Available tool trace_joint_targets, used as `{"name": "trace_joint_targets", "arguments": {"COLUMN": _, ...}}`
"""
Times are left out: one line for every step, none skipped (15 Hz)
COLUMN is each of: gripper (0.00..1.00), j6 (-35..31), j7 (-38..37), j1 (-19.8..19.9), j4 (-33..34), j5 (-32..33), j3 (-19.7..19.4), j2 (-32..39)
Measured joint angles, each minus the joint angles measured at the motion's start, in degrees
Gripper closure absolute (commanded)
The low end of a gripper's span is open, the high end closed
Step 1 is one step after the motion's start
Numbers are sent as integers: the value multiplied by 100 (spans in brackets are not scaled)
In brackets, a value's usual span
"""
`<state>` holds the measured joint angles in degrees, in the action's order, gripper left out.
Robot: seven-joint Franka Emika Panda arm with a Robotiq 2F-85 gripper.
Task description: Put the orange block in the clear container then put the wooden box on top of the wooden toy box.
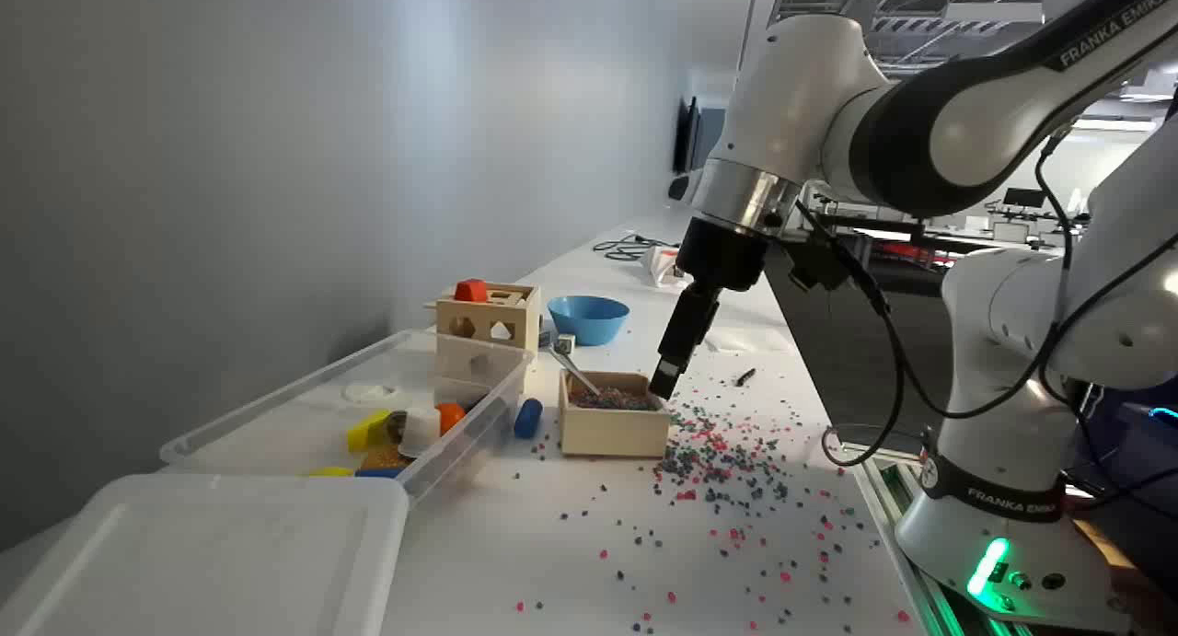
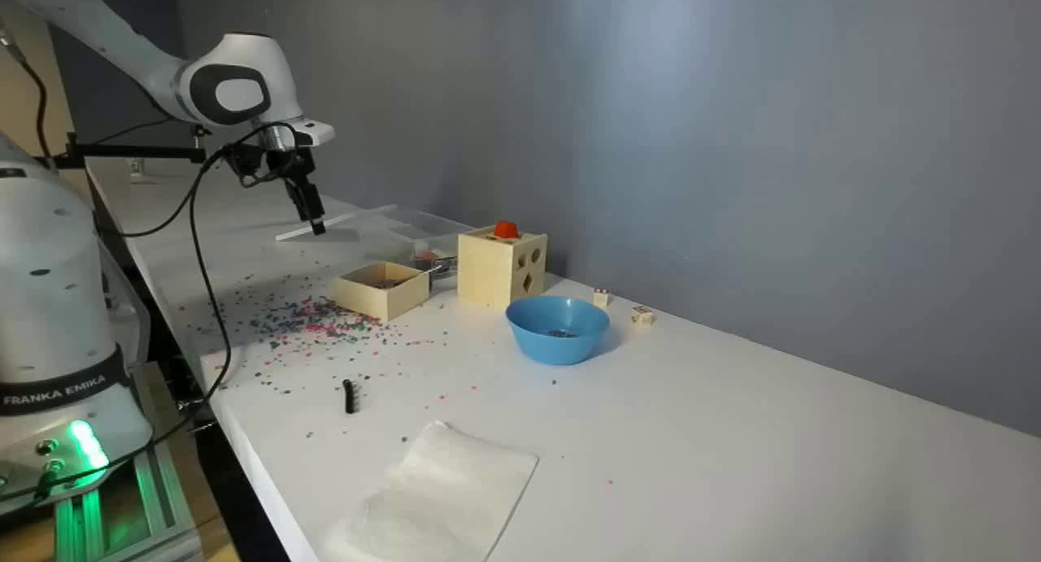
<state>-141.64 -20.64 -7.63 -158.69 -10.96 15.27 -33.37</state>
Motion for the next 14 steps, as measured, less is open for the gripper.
{"name": "trace_joint_targets", "arguments": {"gripper": 0, "j6": 0, "j7": 0, "j1": 0, "j4": -3, "j5": 0, "j3": 0, "j2": 3}}
{"name": "trace_joint_targets", "arguments": {"gripper": 0, "j6": 0, "j7": 0, "j1": 0, "j4": -3, "j5": 0, "j3": 0, "j2": 8}}
{"name": "trace_joint_targets", "arguments": {"gripper": 0, "j6": 0, "j7": 0, "j1": 0, "j4": -3, "j5": 0, "j3": 0, "j2": 10}}
{"name": "trace_joint_targets", "arguments": {"gripper": 0, "j6": 0, "j7": 0, "j1": 0, "j4": -3, "j5": 0, "j3": 0, "j2": 10}}
{"name": "trace_joint_targets", "arguments": {"gripper": 0, "j6": 0, "j7": 0, "j1": 0, "j4": -3, "j5": 0, "j3": 0, "j2": 11}}
{"name": "trace_joint_targets", "arguments": {"gripper": 0, "j6": 0, "j7": 0, "j1": 0, "j4": -3, "j5": 0, "j3": 0, "j2": 11}}
{"name": "trace_joint_targets", "arguments": {"gripper": 0, "j6": 0, "j7": 0, "j1": 0, "j4": -2, "j5": 4, "j3": -3, "j2": 11}}
{"name": "trace_joint_targets", "arguments": {"gripper": 0, "j6": -2, "j7": -181, "j1": 64, "j4": 14, "j5": 68, "j3": 20, "j2": 11}}
{"name": "trace_joint_targets", "arguments": {"gripper": 0, "j6": -6, "j7": -414, "j1": 202, "j4": 64, "j5": 123, "j3": 34, "j2": 10}}
{"name": "trace_joint_targets", "arguments": {"gripper": 0, "j6": -6, "j7": -558, "j1": 372, "j4": 152, "j5": 142, "j3": 9, "j2": 10}}
{"name": "trace_joint_targets", "arguments": {"gripper": 0, "j6": 5, "j7": -644, "j1": 572, "j4": 259, "j5": 187, "j3": -70, "j2": 9}}
{"name": "trace_joint_targets", "arguments": {"gripper": 0, "j6": 42, "j7": -676, "j1": 805, "j4": 386, "j5": 252, "j3": -205, "j2": 8}}
{"name": "trace_joint_targets", "arguments": {"gripper": 0, "j6": 83, "j7": -684, "j1": 1054, "j4": 529, "j5": 316, "j3": -362, "j2": 12}}
{"name": "trace_joint_targets", "arguments": {"gripper": 0, "j6": 120, "j7": -688, "j1": 1294, "j4": 684, "j5": 370, "j3": -523, "j2": 33}}
